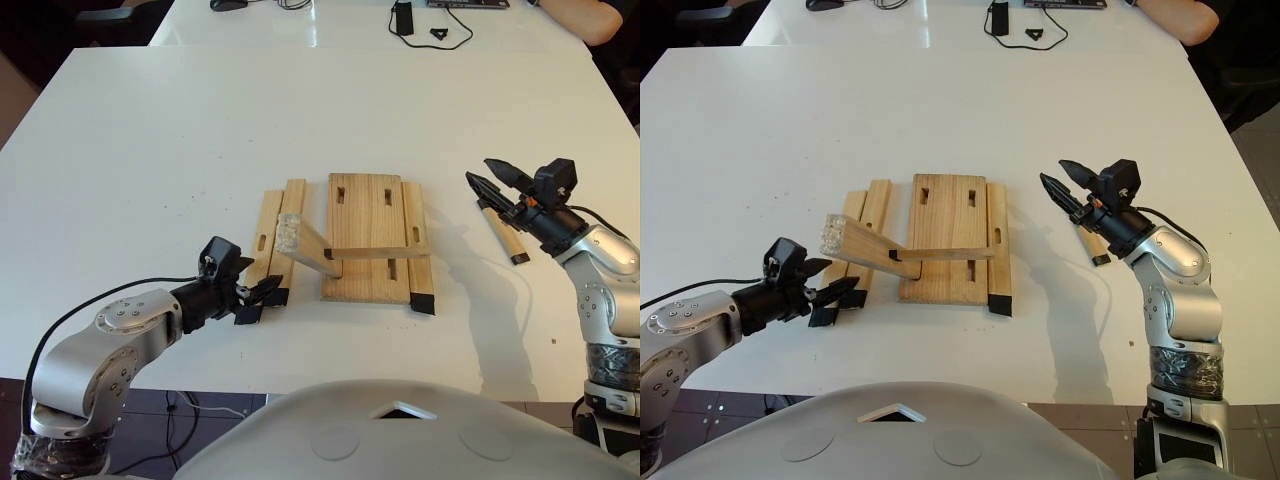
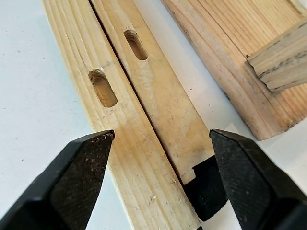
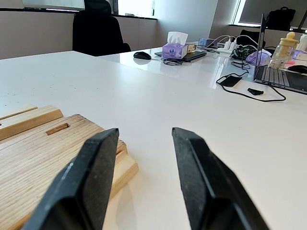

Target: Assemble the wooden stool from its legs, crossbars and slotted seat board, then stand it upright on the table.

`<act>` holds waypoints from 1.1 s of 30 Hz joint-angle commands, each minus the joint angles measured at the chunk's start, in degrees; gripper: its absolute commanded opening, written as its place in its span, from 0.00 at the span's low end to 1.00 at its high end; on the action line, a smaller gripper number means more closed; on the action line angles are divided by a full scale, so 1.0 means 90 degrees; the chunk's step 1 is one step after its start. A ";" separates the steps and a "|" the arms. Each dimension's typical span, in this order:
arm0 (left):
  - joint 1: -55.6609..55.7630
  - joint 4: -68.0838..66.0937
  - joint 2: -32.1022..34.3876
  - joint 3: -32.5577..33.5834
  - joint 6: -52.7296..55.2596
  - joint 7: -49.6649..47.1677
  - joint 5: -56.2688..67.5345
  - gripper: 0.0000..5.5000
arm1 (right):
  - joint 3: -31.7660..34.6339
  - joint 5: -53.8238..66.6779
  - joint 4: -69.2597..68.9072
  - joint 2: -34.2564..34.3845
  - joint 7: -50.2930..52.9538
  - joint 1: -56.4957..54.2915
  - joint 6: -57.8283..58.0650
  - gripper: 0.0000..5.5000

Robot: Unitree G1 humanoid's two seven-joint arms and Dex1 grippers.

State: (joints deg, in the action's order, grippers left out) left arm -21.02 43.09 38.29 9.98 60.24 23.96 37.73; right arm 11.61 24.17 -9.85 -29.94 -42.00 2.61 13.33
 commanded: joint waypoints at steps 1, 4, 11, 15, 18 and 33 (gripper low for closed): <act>-0.0192 -0.0294 0.0106 0.0006 0.0032 -0.0170 -0.0359 0.67 | 0.0008 -0.0090 0.0053 -0.0106 -0.0023 -0.0042 -0.0055 0.37; -0.0091 -0.0493 0.0165 0.0097 -0.0076 -0.0138 -0.0473 0.67 | 0.0005 -0.0131 0.0065 -0.0084 -0.0004 -0.0022 -0.0066 0.37; 0.0012 -0.0823 0.0487 -0.0189 -0.0471 0.0157 -0.0815 0.67 | -0.0067 -0.0219 0.0108 0.0010 0.0079 -0.0043 -0.0096 0.37; 0.0056 -0.1435 0.0656 -0.0262 -0.0854 0.0415 -0.1060 0.67 | -0.0103 -0.0278 0.0165 0.0048 0.0092 -0.0068 -0.0130 0.37; 0.0164 -0.1849 0.0700 -0.0180 -0.0979 0.0616 -0.1038 0.67 | -0.0145 -0.0315 0.0194 0.0049 0.0114 -0.0072 -0.0164 0.37; 0.0486 -0.2459 0.0895 -0.0114 -0.1468 0.1226 -0.1278 0.67 | -0.0201 -0.0420 0.0204 0.0066 0.0219 0.0009 -0.0230 0.37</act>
State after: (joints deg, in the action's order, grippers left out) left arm -16.42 21.96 45.82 9.85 46.82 34.33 27.24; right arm 10.14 21.16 -8.09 -29.44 -40.46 2.74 11.60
